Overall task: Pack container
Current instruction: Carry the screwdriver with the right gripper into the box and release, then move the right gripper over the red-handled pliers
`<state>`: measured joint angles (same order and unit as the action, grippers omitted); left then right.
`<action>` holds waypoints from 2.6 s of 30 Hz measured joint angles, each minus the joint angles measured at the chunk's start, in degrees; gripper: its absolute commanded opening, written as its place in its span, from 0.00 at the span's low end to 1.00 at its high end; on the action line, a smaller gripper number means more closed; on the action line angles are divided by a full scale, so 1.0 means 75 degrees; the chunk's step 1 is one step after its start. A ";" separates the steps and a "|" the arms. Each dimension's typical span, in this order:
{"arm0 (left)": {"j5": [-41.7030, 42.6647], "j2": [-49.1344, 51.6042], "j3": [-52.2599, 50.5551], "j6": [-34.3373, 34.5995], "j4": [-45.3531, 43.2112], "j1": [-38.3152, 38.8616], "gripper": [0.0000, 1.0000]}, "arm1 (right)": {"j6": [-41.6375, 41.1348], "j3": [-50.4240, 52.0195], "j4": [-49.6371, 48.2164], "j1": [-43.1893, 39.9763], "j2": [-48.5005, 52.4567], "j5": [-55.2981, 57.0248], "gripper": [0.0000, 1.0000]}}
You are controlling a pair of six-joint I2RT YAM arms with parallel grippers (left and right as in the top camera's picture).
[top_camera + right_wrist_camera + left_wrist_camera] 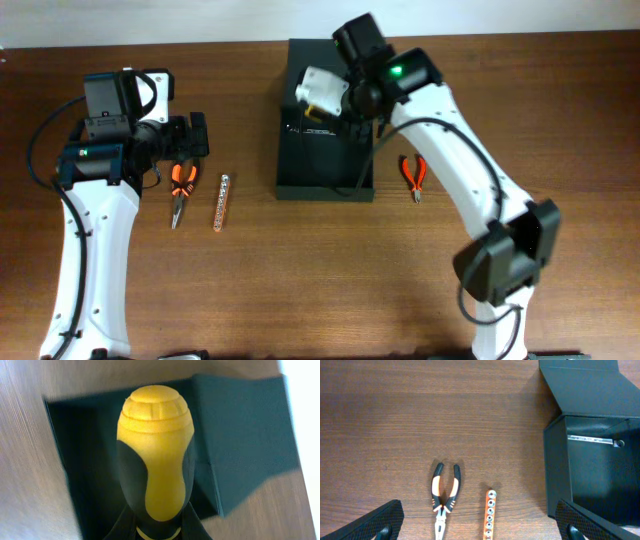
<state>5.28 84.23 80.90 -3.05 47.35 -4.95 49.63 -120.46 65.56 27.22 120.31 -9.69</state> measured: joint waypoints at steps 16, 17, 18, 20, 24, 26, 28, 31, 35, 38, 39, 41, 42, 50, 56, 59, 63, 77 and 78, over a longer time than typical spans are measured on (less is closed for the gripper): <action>0.0000 0.0000 0.0000 0.0000 0.0000 0.0000 0.99 | 0.1996 0.0055 -0.0781 -0.0003 0.2448 -0.0044 0.12; 0.0000 0.0000 0.0000 0.0000 0.0000 0.0000 0.99 | 0.2014 0.0061 -0.0851 0.0000 0.2500 -0.0044 0.17; 0.0000 0.0000 0.0000 0.0000 0.0000 0.0000 0.99 | 0.2025 0.0070 -0.0950 0.0000 0.2541 -0.0041 0.21; 0.0000 0.0000 0.0000 0.0000 0.0000 0.0000 0.99 | 0.2022 0.0070 -0.1096 0.0000 0.2567 -0.0035 0.23; 0.0000 0.0000 0.0000 0.0000 0.0000 0.0000 0.99 | 0.2057 0.0070 -0.1204 -0.0003 0.2567 -0.0012 0.25; 0.0000 0.0000 0.0000 0.0000 0.0000 0.0000 0.99 | 0.2066 0.0070 -0.1204 -0.0003 0.2567 -0.0009 0.27; 0.0000 0.0000 0.0000 0.0000 0.0000 0.0000 0.99 | 0.2069 0.0070 -0.1209 -0.0003 0.2567 0.0012 0.35; 0.0000 0.0000 0.0000 0.0000 0.0000 0.0000 0.99 | 0.2060 0.0070 -0.1212 -0.0009 0.2567 0.0143 0.44; 0.0000 0.0000 0.0000 0.0000 0.0000 0.0000 0.99 | 0.2095 0.0070 -0.1218 -0.0017 0.2567 0.0446 0.45; 0.0000 0.0000 0.0000 0.0000 0.0000 0.0000 0.99 | 0.2031 0.0070 -0.1215 -0.0017 0.2567 0.0603 0.44; 0.0000 0.0000 0.0000 0.0000 0.0000 0.0000 0.99 | 0.1976 0.0070 -0.1212 -0.0017 0.2567 0.0629 0.44; 0.0000 0.0000 0.0000 0.0000 0.0000 0.0000 0.99 | 0.1734 0.0052 -0.1204 -0.0017 0.2567 0.0664 0.44; 0.0000 0.0000 0.0000 0.0000 0.0000 0.0000 0.99 | 0.1577 0.0023 -0.1204 -0.0017 0.2567 0.0697 0.44; 0.0000 0.0000 0.0000 0.0000 0.0000 0.0000 0.99 | 0.0603 -0.0766 -0.0842 -0.0015 0.2521 0.0749 0.44; 0.0000 0.0000 0.0000 0.0000 0.0000 0.0000 0.99 | -0.0562 -0.2119 0.0542 -0.0038 0.2104 0.1035 0.41; 0.0000 0.0000 0.0000 0.0000 0.0000 0.0000 0.99 | -0.1279 -0.2914 0.1553 -0.0131 0.1769 0.1186 0.39; 0.0000 0.0000 0.0000 0.0000 0.0003 0.0000 0.99 | -0.2559 -0.3605 0.2541 -0.0574 0.1381 0.1236 0.39; 0.0000 0.0000 0.0000 0.0000 0.0000 0.0000 0.99 | -0.5898 -0.1912 0.3223 -0.3238 0.1291 0.0688 0.47; 0.0000 0.0000 0.0000 0.0000 0.0000 0.0000 0.99 | -0.5974 -0.1609 0.3191 -0.3258 0.1297 0.0650 0.47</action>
<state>5.28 84.23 80.90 -3.05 47.35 -4.95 4.82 -132.53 89.49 2.79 130.04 -4.82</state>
